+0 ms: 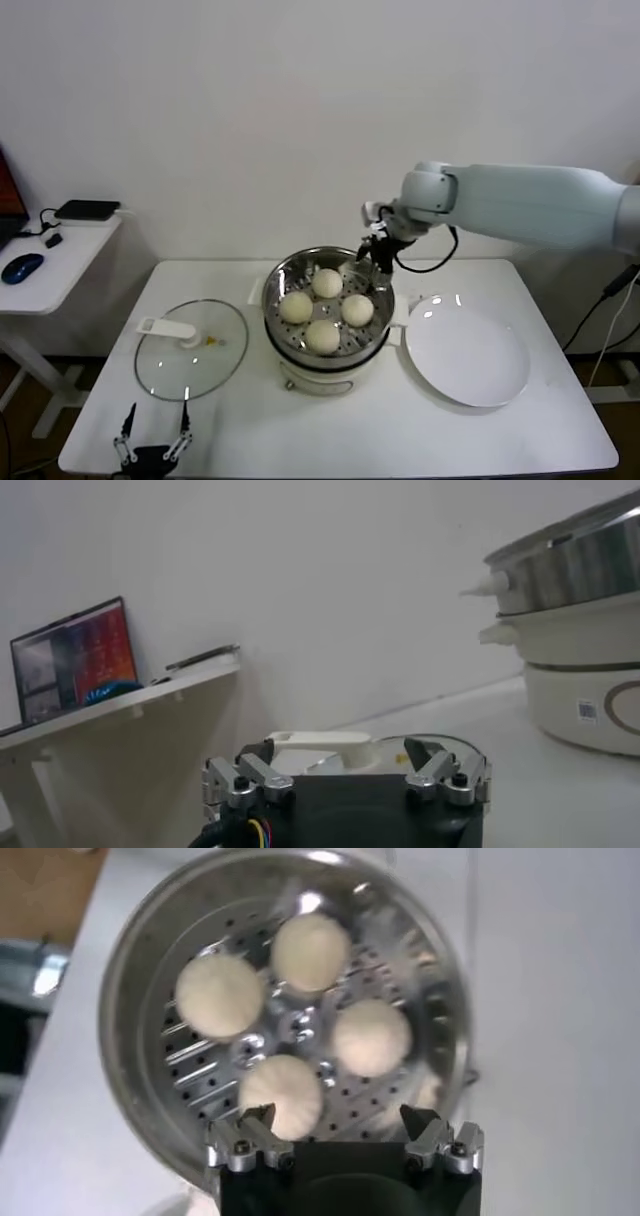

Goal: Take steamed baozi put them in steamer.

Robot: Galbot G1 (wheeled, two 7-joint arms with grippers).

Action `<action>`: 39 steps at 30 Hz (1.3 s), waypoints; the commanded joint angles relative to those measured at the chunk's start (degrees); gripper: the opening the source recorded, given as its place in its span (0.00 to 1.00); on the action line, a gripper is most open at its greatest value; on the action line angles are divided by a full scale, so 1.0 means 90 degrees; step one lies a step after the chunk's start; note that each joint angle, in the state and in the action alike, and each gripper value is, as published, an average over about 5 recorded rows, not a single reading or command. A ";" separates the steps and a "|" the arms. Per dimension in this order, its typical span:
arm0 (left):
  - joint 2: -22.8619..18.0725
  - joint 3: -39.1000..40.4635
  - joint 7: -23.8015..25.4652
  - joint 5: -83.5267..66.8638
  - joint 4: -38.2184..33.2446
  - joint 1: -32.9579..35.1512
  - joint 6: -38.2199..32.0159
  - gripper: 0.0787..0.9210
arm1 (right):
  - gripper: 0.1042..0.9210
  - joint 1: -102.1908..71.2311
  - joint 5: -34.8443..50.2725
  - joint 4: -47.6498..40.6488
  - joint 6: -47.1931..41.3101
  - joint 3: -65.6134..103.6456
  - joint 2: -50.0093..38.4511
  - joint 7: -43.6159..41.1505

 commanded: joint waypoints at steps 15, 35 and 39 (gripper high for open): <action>-0.0311 -0.0042 0.0065 -0.0100 -0.0084 -0.0078 -0.0018 0.88 | 0.88 -0.8197 -0.0811 0.2770 0.1554 0.8102 -0.3571 0.5334; -0.0311 -0.0019 0.0058 -0.0074 -0.0098 -0.0028 -0.0095 0.88 | 0.88 -1.5209 -0.2458 0.3277 0.4241 1.3785 -0.0084 0.4806; -0.0311 -0.0030 0.0047 -0.0096 -0.0126 -0.0026 -0.0088 0.88 | 0.88 -1.5757 -0.2844 0.3335 0.4941 1.3858 0.0554 0.4627</action>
